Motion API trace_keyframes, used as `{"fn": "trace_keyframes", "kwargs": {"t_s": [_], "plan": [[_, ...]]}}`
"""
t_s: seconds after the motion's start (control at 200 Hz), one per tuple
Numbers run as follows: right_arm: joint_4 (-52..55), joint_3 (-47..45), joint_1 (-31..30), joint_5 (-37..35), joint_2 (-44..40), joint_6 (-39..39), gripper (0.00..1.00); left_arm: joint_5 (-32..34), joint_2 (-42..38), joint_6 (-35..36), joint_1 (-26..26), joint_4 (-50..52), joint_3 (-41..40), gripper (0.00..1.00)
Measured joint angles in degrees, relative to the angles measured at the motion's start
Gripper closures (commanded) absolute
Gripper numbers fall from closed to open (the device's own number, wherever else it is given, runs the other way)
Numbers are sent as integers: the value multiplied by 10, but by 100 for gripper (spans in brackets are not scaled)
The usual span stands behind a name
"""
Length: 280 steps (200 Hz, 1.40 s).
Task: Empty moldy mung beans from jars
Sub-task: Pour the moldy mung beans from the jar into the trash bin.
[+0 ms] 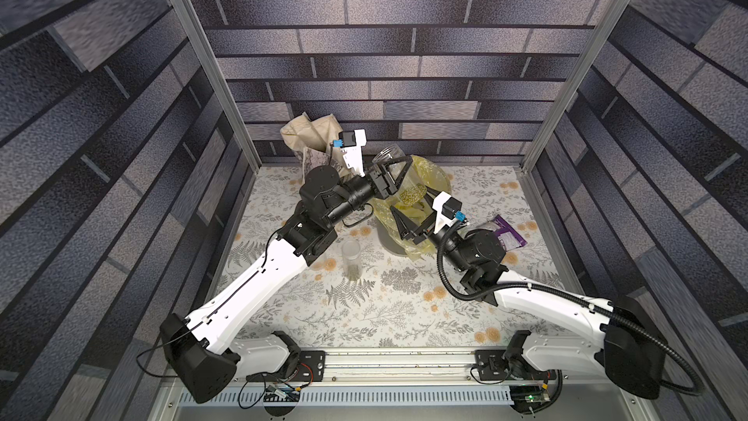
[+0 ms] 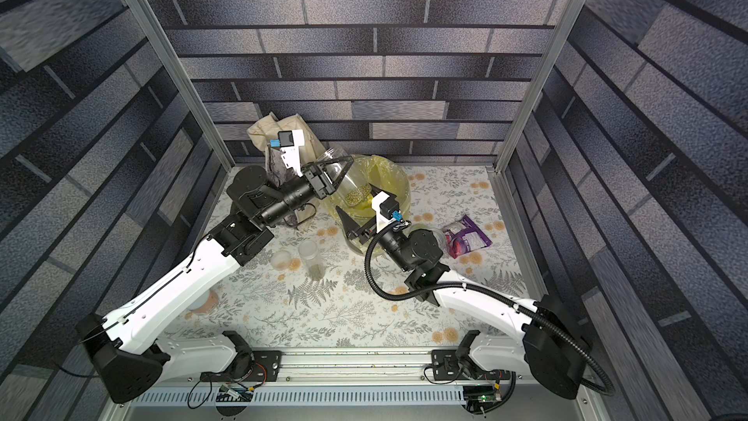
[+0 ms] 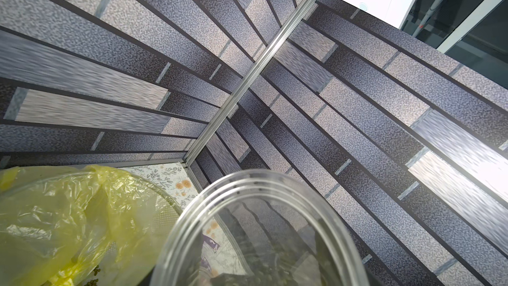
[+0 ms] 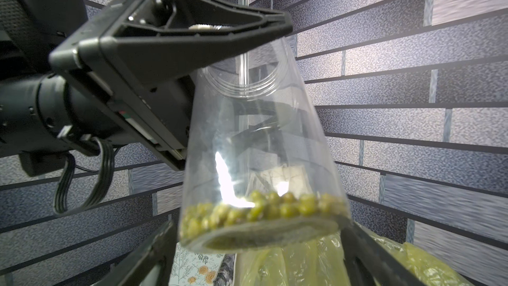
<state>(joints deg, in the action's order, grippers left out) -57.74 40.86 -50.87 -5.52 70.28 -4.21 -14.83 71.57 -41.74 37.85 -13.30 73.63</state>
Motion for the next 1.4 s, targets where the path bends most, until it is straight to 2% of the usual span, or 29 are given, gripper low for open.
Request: {"fn": "trace_keyframes", "kwargs": {"t_s": [0.245,0.501,0.751,1.202,1.403], "plan": [[-17,3,0,-4,0,-2,8,0,0,-10,0,-5,-17,47],[-22,3,0,-6,2,-4,14,-1,1,-31,0,-26,-19,47],[-30,3,0,-7,5,-4,10,-4,2,-46,0,-33,-26,47],[-34,3,0,-7,13,-4,11,-17,18,-82,5,-49,-42,47],[-35,7,0,-9,17,-2,18,-17,18,-83,8,-52,-53,48]]}}
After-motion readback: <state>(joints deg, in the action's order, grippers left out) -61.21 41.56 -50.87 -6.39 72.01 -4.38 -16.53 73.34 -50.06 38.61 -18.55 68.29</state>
